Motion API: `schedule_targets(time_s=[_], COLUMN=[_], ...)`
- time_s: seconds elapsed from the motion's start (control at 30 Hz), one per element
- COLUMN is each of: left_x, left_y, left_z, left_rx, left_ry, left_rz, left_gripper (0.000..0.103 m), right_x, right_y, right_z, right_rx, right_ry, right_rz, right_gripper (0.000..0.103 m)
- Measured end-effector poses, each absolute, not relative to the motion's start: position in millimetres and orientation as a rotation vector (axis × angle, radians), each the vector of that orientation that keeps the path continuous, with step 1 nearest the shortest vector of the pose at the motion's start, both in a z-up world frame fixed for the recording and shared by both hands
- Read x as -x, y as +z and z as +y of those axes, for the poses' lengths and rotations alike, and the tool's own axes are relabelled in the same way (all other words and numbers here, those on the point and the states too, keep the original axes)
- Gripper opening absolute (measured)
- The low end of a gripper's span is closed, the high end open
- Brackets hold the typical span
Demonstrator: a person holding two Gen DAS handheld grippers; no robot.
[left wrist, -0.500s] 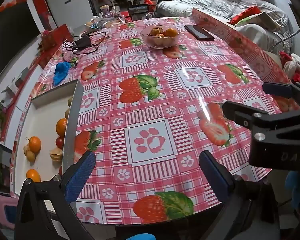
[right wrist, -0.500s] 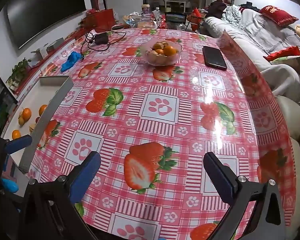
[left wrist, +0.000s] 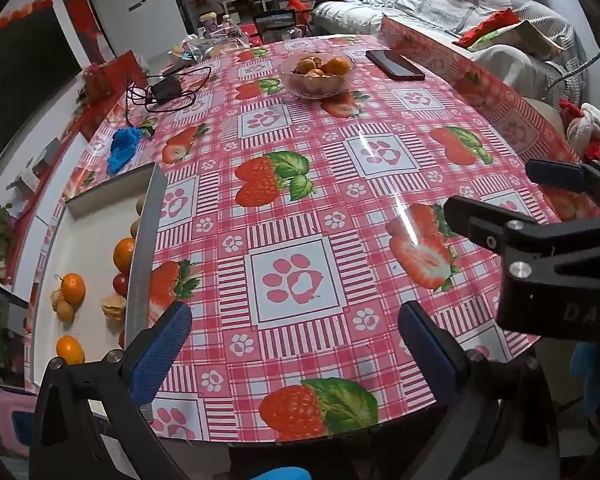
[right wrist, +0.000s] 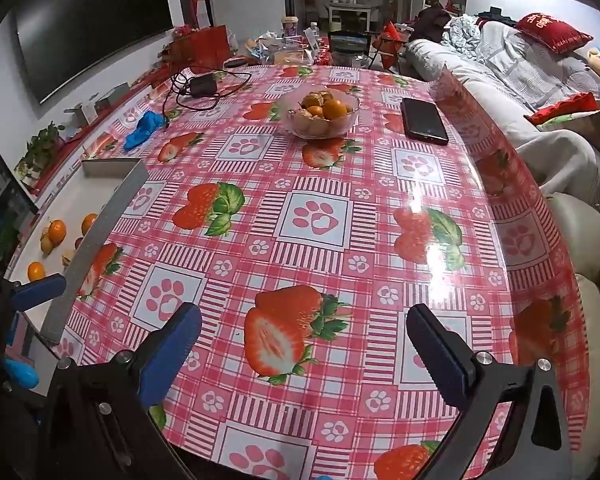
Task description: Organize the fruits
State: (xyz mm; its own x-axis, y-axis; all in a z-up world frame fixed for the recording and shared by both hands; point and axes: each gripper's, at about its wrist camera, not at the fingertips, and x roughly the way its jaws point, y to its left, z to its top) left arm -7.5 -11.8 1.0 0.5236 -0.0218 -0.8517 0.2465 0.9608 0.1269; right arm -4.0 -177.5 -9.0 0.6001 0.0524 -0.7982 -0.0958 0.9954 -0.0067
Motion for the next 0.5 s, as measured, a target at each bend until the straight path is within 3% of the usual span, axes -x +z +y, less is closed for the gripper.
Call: schedule_targets(time_s=[0.5], left_x=[10.1], left_y=[2.9], left_z=[-18.2], left_rx=[-0.257], left_ry=[-0.160], left_rz=[1.012], left_gripper=[0.103], right_x=[6.4], right_y=[-7.8], right_z=[-181.8], right_rx=[0.048], right_ry=[0.084], right_rz=[0.918], right_gripper=[0.103])
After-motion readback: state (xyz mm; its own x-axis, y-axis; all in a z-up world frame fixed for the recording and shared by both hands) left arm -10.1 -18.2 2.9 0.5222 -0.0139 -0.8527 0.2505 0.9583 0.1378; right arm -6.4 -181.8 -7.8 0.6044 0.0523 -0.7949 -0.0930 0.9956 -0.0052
